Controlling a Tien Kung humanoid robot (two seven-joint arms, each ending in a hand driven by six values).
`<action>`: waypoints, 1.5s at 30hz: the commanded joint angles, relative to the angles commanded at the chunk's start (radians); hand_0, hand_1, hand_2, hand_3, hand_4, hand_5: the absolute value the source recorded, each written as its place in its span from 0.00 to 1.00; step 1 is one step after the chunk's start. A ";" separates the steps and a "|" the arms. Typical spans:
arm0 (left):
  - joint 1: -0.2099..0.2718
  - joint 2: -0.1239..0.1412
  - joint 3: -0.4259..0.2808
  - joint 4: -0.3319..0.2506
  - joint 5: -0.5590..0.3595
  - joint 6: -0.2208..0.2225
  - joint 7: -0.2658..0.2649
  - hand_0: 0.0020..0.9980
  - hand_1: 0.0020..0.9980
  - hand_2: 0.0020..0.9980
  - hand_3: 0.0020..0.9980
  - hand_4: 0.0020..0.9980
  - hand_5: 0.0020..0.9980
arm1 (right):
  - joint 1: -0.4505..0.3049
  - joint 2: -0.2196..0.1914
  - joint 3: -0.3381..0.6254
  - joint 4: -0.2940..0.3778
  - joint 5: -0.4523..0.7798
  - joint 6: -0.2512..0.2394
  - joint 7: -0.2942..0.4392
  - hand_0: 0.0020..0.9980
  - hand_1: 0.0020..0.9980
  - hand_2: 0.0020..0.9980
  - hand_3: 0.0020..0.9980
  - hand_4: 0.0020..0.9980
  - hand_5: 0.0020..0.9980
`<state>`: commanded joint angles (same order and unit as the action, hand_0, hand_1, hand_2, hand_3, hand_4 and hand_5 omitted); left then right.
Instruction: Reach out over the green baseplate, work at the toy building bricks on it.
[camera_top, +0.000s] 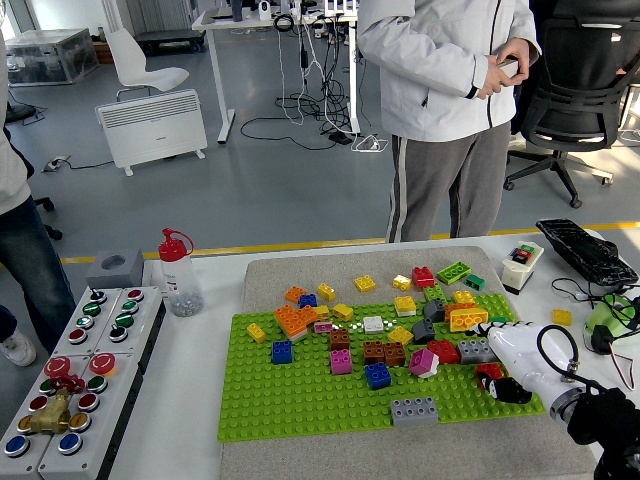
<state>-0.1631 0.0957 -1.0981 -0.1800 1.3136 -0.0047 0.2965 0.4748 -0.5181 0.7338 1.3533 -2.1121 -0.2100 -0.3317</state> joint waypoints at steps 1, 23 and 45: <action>0.000 0.000 0.000 0.000 0.000 0.000 0.000 0.68 0.69 0.66 0.61 0.35 1.00 | -0.001 -0.001 0.000 0.002 -0.002 0.001 -0.001 0.54 0.63 0.68 0.79 0.68 0.14; 0.007 -0.003 0.003 0.000 0.000 -0.002 -0.001 0.68 0.69 0.66 0.61 0.35 1.00 | -0.008 -0.028 -0.016 0.032 -0.038 0.056 -0.050 0.38 0.29 0.34 0.69 0.75 0.22; -0.002 0.000 0.002 0.000 -0.004 0.001 -0.002 0.68 0.69 0.66 0.61 0.35 1.00 | 0.044 -0.009 -0.051 -0.027 -0.031 0.087 -0.054 0.37 0.27 0.33 0.65 0.72 0.21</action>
<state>-0.1655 0.0955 -1.0959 -0.1800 1.3097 -0.0041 0.2943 0.5191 -0.5266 0.6829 1.3263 -2.1430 -0.1226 -0.3853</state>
